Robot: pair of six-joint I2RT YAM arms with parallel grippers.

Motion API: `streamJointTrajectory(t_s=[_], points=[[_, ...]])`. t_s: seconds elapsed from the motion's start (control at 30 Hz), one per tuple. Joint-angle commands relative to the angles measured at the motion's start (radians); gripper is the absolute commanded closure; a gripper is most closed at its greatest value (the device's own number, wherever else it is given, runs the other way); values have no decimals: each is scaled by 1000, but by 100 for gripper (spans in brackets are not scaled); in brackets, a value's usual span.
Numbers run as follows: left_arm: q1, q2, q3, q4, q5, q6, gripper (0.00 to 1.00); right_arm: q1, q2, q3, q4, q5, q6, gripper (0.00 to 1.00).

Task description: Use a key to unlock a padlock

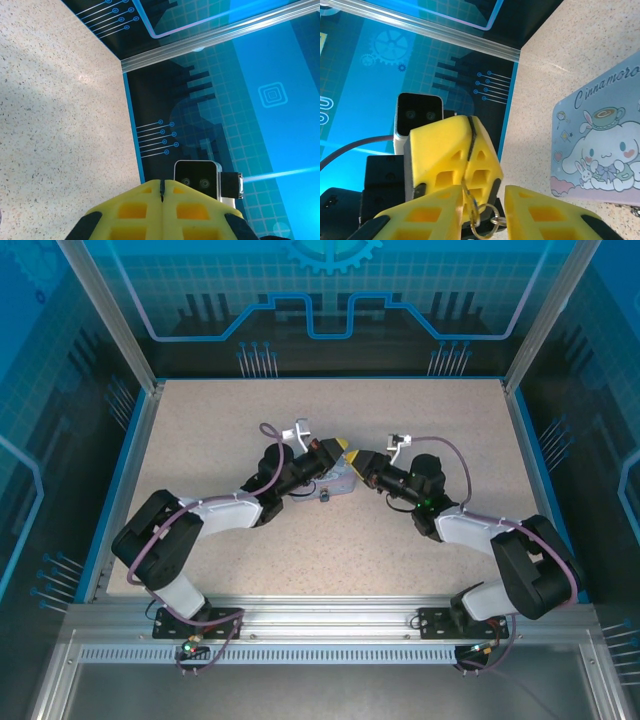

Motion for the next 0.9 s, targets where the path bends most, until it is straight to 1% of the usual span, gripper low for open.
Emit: streamJointTrajectory(t_s=[0.0,0.4,0.57,0.73,0.87], points=[[-6,15,33,9,27,-8,100,-9,12,37,34,-36,-20,72],[-7,15,36,0,21,-8,100,-9,13,27,41,-42,-18,82],[-6,15,40,-5,19,-6,100,-8,5,16,42,-40,-20,83],[-6,14,43,-11,19,-4,100,-9,-7,5,37,-39,-22,82],[-6,12,42,-16,16,0,100,-8,-13,0,34,-37,-24,84]])
